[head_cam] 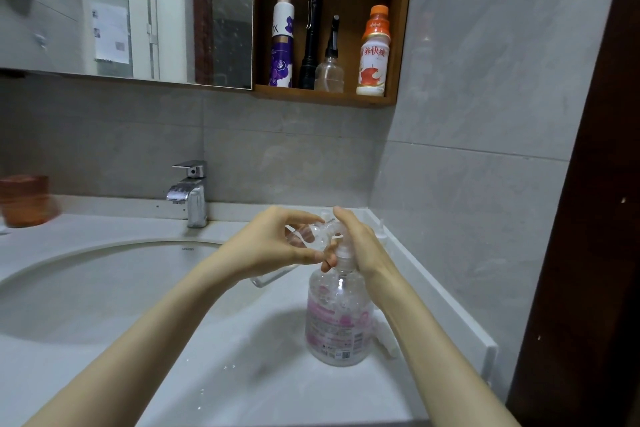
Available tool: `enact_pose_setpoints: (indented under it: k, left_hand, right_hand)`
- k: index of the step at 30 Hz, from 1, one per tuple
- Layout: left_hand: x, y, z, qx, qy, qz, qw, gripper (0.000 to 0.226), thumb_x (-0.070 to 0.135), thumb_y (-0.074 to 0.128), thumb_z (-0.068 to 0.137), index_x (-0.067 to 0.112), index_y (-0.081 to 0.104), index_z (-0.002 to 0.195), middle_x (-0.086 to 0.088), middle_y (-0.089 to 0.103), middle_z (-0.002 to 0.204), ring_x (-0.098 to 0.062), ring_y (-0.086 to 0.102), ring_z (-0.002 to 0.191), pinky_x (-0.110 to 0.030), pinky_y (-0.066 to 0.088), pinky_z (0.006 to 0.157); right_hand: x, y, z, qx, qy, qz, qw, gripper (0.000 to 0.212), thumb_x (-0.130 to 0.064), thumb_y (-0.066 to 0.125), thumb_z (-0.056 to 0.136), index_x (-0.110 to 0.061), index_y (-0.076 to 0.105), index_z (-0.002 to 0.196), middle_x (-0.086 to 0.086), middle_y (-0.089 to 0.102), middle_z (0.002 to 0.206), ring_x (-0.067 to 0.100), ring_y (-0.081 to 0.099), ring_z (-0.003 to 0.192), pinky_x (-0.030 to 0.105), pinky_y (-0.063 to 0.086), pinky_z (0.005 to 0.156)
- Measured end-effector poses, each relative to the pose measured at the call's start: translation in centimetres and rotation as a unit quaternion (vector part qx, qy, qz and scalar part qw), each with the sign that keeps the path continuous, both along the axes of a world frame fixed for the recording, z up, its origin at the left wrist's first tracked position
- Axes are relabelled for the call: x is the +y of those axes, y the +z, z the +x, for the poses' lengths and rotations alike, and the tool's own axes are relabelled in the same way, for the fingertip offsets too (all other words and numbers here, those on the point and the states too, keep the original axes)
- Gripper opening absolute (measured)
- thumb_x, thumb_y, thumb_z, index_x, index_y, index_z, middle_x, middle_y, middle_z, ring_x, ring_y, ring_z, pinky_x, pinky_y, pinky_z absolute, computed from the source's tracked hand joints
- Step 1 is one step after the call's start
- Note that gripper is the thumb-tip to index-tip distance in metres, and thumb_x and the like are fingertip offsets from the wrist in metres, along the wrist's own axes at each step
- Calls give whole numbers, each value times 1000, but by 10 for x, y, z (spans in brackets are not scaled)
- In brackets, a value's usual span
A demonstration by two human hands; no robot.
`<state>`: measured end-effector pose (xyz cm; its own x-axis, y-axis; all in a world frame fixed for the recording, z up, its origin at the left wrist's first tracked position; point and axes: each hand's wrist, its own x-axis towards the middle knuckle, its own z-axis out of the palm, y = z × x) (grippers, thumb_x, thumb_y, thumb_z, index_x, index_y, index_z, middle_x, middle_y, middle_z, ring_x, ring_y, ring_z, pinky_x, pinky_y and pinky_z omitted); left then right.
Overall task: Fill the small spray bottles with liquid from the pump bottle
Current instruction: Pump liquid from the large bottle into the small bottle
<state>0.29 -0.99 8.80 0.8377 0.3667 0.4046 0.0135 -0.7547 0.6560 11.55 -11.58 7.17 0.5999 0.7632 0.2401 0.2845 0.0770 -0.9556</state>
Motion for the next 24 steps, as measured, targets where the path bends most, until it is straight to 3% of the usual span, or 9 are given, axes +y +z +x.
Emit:
enact_pose_setpoints:
  k: [7, 10, 12, 15, 20, 24]
  left_hand:
    - [0, 0, 0, -10, -8, -4, 1000, 40, 19, 81, 71, 41, 59, 96, 8, 65, 85, -9, 62, 71, -23, 49, 70]
    - [1, -1, 1, -19, -11, -9, 1000, 39, 17, 81, 71, 38, 63, 99, 8, 65, 84, -11, 62, 74, -24, 49, 71]
    - [3, -2, 2, -19, -9, -9, 1000, 41, 14, 80, 72, 30, 65, 107, 7, 66, 84, -12, 64, 75, -23, 49, 71]
    - [5, -4, 4, -13, -6, -6, 1000, 42, 14, 80, 72, 33, 64, 106, 7, 67, 86, -14, 68, 77, -24, 51, 74]
    - [6, -7, 5, -17, -10, -12, 1000, 40, 12, 80, 72, 38, 63, 97, 4, 67, 86, -20, 68, 81, -25, 50, 73]
    - [3, -5, 3, -7, -6, -11, 1000, 41, 15, 80, 73, 30, 64, 107, 5, 66, 87, -13, 65, 75, -22, 49, 71]
  right_hand:
    - [2, -3, 4, -7, 23, 3, 1000, 37, -30, 32, 94, -4, 58, 94, 5, 53, 49, 18, 56, 51, 26, 44, 60]
    - [3, -1, 6, 2, 28, 18, 999, 29, -25, 31, 96, -5, 52, 92, 5, 50, 46, 20, 54, 48, 20, 45, 53]
    - [4, 0, 7, 7, 29, 25, 999, 22, -22, 31, 96, -8, 45, 87, 5, 49, 45, 22, 52, 46, 25, 45, 54]
    - [5, -2, 9, -1, 26, 32, 999, 17, -18, 32, 97, -11, 39, 83, 7, 48, 47, 23, 50, 46, 25, 44, 51]
    - [8, -4, 12, 2, 30, 41, 999, 14, -16, 33, 96, -10, 39, 84, 8, 47, 50, 23, 50, 46, 26, 46, 52]
    - [7, -6, 11, 1, 14, 39, 999, 18, -22, 36, 96, -12, 45, 83, 2, 49, 46, 20, 53, 47, 29, 46, 58]
